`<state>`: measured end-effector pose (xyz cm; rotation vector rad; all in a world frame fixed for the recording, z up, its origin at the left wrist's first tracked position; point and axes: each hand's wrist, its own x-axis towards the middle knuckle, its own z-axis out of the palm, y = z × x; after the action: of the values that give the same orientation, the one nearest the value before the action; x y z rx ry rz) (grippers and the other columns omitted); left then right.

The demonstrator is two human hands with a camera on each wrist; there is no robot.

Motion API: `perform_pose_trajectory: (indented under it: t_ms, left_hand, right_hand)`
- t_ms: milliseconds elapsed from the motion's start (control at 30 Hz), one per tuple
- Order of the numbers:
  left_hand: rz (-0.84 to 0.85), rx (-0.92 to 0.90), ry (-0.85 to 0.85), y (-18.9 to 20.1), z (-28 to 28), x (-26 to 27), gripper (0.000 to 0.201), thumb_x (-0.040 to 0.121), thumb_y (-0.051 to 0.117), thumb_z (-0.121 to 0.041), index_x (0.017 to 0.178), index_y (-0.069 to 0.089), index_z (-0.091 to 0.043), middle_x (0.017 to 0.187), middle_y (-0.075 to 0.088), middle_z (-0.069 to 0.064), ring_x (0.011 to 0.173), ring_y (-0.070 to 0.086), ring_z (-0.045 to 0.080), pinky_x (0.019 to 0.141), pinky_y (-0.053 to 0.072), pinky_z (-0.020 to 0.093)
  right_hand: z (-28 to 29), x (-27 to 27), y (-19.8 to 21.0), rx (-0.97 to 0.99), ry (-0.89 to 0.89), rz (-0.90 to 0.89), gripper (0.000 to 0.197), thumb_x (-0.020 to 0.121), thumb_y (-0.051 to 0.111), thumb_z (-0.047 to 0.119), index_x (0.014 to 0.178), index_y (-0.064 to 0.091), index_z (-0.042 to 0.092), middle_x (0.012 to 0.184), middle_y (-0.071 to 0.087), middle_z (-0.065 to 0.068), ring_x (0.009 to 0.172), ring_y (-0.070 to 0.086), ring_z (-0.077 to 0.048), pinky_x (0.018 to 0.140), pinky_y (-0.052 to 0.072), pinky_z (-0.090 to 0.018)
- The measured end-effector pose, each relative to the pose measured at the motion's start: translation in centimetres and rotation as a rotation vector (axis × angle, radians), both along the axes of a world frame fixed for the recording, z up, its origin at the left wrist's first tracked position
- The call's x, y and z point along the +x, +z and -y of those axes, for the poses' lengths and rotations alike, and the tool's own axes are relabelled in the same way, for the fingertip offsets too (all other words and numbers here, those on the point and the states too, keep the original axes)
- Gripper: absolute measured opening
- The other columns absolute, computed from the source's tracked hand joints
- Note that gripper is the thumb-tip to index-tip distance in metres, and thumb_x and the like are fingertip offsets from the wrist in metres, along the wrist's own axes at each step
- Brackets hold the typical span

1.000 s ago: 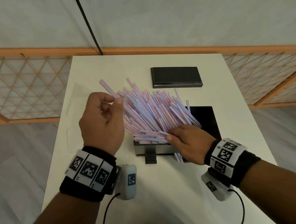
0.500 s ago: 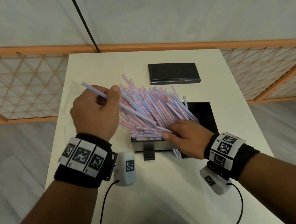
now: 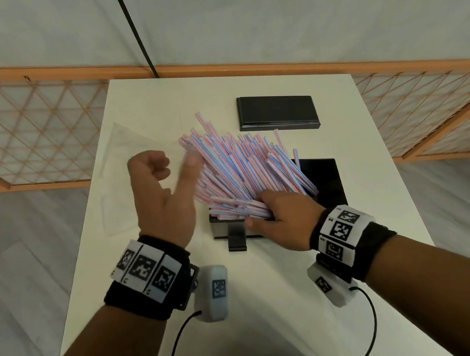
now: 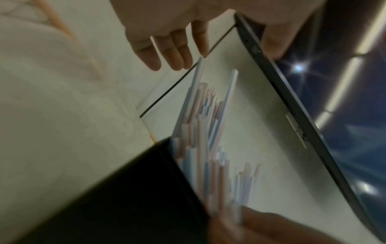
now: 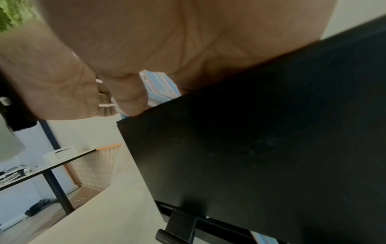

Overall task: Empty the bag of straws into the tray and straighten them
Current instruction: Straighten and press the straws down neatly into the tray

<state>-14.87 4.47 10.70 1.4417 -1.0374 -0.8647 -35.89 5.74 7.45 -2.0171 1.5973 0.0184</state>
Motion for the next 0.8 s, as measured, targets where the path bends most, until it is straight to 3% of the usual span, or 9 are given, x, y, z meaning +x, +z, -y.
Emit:
perform_pose_trajectory:
  t_ms: [100, 167, 267, 367, 467, 533, 600, 667, 800]
  left_hand:
    - [-0.423, 0.177, -0.005, 0.7, 0.2, -0.3, 0.042, 0.084, 0.050, -0.062, 0.116, 0.056, -0.036, 0.119, 0.062, -0.006, 0.105, 0.057, 0.012, 0.098, 0.043, 0.035]
    - [-0.462, 0.181, -0.038, 1.1, 0.0, -0.7, 0.028, 0.102, 0.044, -0.046, 0.125, 0.059, -0.039, 0.136, 0.061, 0.001, 0.120, 0.059, 0.018, 0.110, 0.043, 0.044]
    - [-0.448, 0.101, -0.073, 1.0, -0.4, -1.5, 0.027, 0.106, 0.045, -0.027, 0.128, 0.059, -0.035, 0.139, 0.062, 0.005, 0.128, 0.059, 0.023, 0.112, 0.044, 0.050]
    - [-0.487, 0.176, -0.040, 0.8, -0.7, -2.3, 0.044, 0.097, 0.052, -0.031, 0.141, 0.049, -0.031, 0.143, 0.057, 0.001, 0.130, 0.056, 0.019, 0.114, 0.041, 0.049]
    - [-0.527, 0.291, -0.031, 0.3, -0.6, -2.3, 0.079, 0.081, 0.056, -0.053, 0.152, 0.037, -0.026, 0.151, 0.049, -0.002, 0.137, 0.049, 0.016, 0.118, 0.037, 0.047]
    - [-0.562, 0.286, -0.082, -0.1, -0.7, -2.3, 0.072, 0.083, 0.056, -0.052, 0.147, 0.047, -0.020, 0.145, 0.057, 0.001, 0.133, 0.054, 0.016, 0.115, 0.040, 0.044]
    - [-0.568, 0.222, -0.128, 0.0, -0.8, -2.4, 0.030, 0.102, 0.047, -0.027, 0.123, 0.064, -0.016, 0.117, 0.072, -0.002, 0.111, 0.066, 0.013, 0.098, 0.051, 0.036]
    - [-0.510, 0.200, -0.124, -0.3, -0.8, -2.2, 0.024, 0.101, 0.045, -0.016, 0.103, 0.068, -0.010, 0.096, 0.072, 0.005, 0.091, 0.065, 0.021, 0.086, 0.051, 0.039]
    - [-0.309, 0.156, -0.177, -1.1, -0.8, -2.2, 0.035, 0.088, 0.048, -0.037, 0.102, 0.066, -0.011, 0.105, 0.066, 0.027, 0.097, 0.063, 0.042, 0.098, 0.048, 0.062]
  right_hand:
    - [0.2, 0.6, 0.5, 0.008, 0.026, 0.085, 0.031, 0.092, 0.052, 0.057, 0.102, 0.048, 0.028, 0.087, 0.054, 0.011, 0.080, 0.053, -0.014, 0.070, 0.041, -0.029]
    - [0.3, 0.9, 1.0, 0.032, 0.052, 0.140, 0.031, 0.094, 0.053, 0.052, 0.106, 0.051, 0.024, 0.092, 0.057, 0.006, 0.081, 0.055, -0.014, 0.073, 0.044, -0.030]
    - [0.6, 1.1, 1.6, 0.150, -0.004, 0.075, 0.039, 0.093, 0.052, 0.058, 0.108, 0.051, 0.022, 0.087, 0.059, 0.004, 0.073, 0.057, -0.014, 0.068, 0.043, -0.028]
    - [1.1, 1.5, 2.2, 0.238, -0.026, 0.038, 0.044, 0.091, 0.052, 0.063, 0.117, 0.053, 0.027, 0.101, 0.063, 0.004, 0.093, 0.060, -0.020, 0.077, 0.042, -0.028]
    - [2.0, 1.6, 3.6, 0.334, 0.005, 0.027, 0.052, 0.094, 0.050, 0.060, 0.137, 0.047, 0.030, 0.133, 0.057, 0.003, 0.124, 0.053, -0.022, 0.098, 0.038, -0.027]
    - [2.8, 1.4, 4.4, 0.399, 0.025, -0.026, 0.063, 0.093, 0.048, 0.064, 0.144, 0.041, 0.027, 0.145, 0.049, 0.002, 0.136, 0.044, -0.022, 0.108, 0.032, -0.029]
    - [3.4, 1.4, 4.8, 0.450, 0.032, -0.057, 0.070, 0.092, 0.046, 0.067, 0.148, 0.037, 0.027, 0.151, 0.043, 0.003, 0.141, 0.038, -0.021, 0.110, 0.027, -0.029]
    - [3.7, 1.7, 4.9, 0.497, 0.077, -0.106, 0.075, 0.093, 0.045, 0.067, 0.154, 0.027, 0.028, 0.159, 0.033, 0.005, 0.146, 0.030, -0.019, 0.113, 0.020, -0.028]
    - [4.4, 1.6, 4.8, 0.491, 0.115, -0.156, 0.085, 0.089, 0.044, 0.073, 0.157, 0.017, 0.029, 0.161, 0.026, 0.009, 0.148, 0.026, -0.016, 0.117, 0.016, -0.029]
